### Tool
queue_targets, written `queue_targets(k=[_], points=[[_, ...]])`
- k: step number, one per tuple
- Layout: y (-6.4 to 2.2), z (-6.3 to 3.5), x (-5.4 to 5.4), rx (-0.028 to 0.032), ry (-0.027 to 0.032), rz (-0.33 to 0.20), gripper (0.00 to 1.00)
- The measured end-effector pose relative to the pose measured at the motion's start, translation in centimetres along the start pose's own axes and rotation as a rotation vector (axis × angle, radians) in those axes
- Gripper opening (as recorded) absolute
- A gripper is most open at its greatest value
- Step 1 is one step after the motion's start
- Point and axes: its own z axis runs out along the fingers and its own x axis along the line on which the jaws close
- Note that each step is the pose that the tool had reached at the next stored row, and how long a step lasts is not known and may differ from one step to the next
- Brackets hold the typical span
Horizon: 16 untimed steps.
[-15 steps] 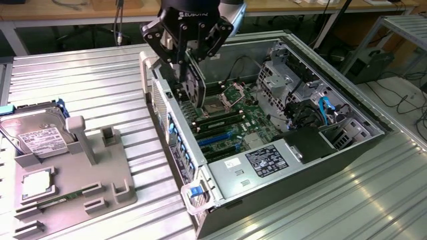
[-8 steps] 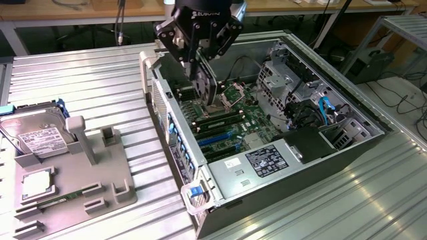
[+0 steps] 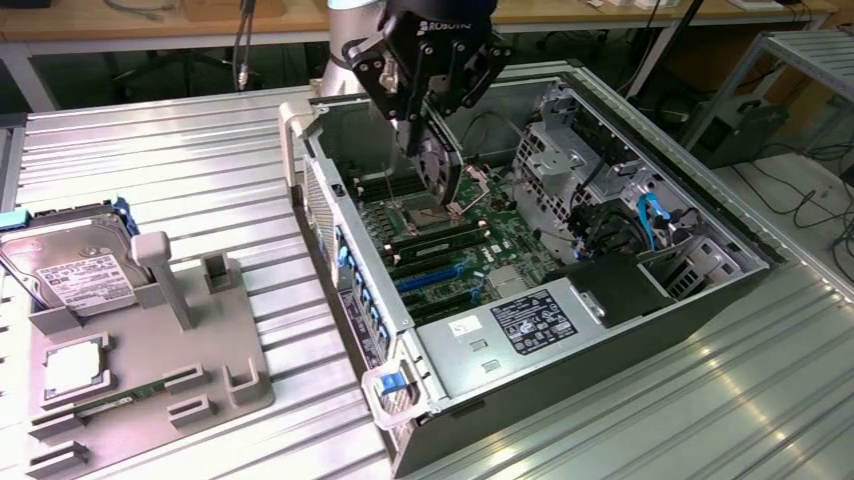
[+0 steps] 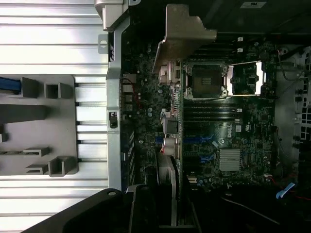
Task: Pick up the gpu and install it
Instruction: 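Pick up the gpu and move the gpu toward the slot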
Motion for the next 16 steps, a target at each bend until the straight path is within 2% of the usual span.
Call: queue_targets(k=[16], points=[[0.01, 0.14, -5.4, 0.0000, 0.0000, 0.000, 0.28]])
